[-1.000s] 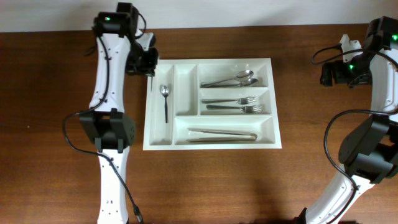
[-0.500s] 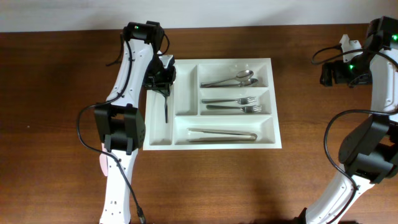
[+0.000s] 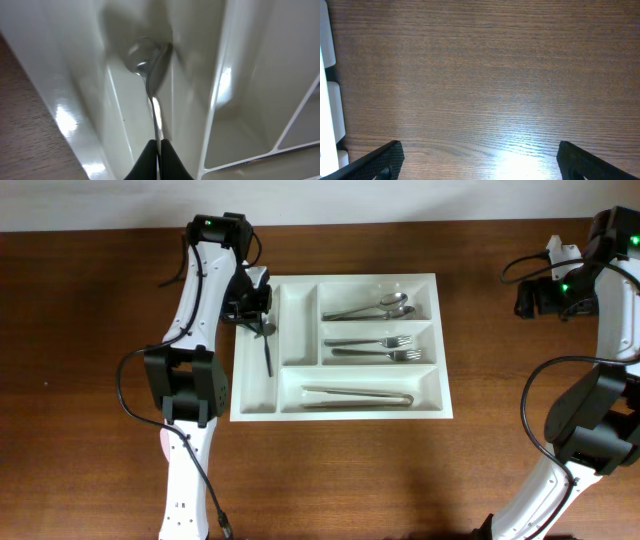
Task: Pack container
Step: 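Carry the spoon right and lower it into the left compartment, then open the left gripper and move it down-left toward the pink spatula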
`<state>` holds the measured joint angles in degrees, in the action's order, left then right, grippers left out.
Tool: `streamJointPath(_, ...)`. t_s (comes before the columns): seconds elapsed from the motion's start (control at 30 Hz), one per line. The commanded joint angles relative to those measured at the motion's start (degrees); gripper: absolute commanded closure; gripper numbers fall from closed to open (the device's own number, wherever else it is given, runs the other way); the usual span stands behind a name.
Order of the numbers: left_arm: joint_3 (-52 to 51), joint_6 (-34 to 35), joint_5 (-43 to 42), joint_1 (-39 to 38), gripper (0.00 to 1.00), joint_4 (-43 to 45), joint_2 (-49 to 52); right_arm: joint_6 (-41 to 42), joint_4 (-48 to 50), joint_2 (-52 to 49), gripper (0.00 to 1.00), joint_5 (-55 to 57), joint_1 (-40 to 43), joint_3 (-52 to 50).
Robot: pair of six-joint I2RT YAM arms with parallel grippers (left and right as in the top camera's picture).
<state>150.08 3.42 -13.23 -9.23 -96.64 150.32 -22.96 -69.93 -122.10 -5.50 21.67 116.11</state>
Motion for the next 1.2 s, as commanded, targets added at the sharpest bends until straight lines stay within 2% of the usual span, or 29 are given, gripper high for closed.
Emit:
streamJointPath(0.0, -0.4, 0.5, 0.6, 0.4, 0.8, -0.1, -2.3, -0.6, 0.1, -0.4, 0.01, -0.5, 0.1, -0.2)
streamJointPath(0.17, -0.4, 0.4, 0.9, 0.4, 0.57, 0.0, -2.3, -0.6, 0.1, -0.4, 0.01, -0.5, 0.1, -0.2)
streamJointPath(0.23, -0.2, 0.4, 2.2, 0.8, 0.53, 0.1, -2.3, -0.6, 0.1, -0.4, 0.01, -0.5, 0.1, -0.2)
streamJointPath(0.47, 4.5, 0.4, 7.1, 3.9, 0.52, -0.1, -3.1, -0.6, 0.1, -0.4, 0.01, -0.5, 0.1, -0.2)
streamJointPath(0.5, 5.3, 0.4, 7.6, 4.7, 0.44, -0.1, -3.4, -0.6, 0.1, -0.4, 0.01, -0.5, 0.1, -0.2)
streamJointPath(0.53, 5.6, 0.4, 8.0, 5.6, 0.31, -0.1, -3.9, -0.6, 0.1, -0.4, 0.01, -0.5, 0.1, -0.2)
streamJointPath(0.6, 5.6, -0.3, 8.4, 7.4, 0.27, -0.1, -5.2, -0.6, 0.1, -0.4, 0.01, -0.5, 0.1, -0.2)
streamJointPath(0.77, 5.6, -0.5, 8.4, 12.1, 0.02, -0.1, -9.8, -0.6, 0.1, -0.4, 0.01, -0.5, 0.1, -0.2)
streamJointPath(0.9, 5.2, -0.7, 8.4, 15.0, 0.01, -0.1, -14.0, -0.6, 0.1, -0.4, 0.02, -0.5, 0.1, -0.2)
streamJointPath(0.97, 3.1, -3.3, 8.7, 15.8, 0.01, -0.1, -16.7, -0.6, 0.1, -0.4, 0.01, -0.5, 0.1, -0.2)
streamJointPath(1.17, -17.2, -4.1, 14.6, 16.2, 0.01, -0.1, -31.2, -0.6, 0.1, -0.4, 0.01, -0.5, 0.1, -0.2)
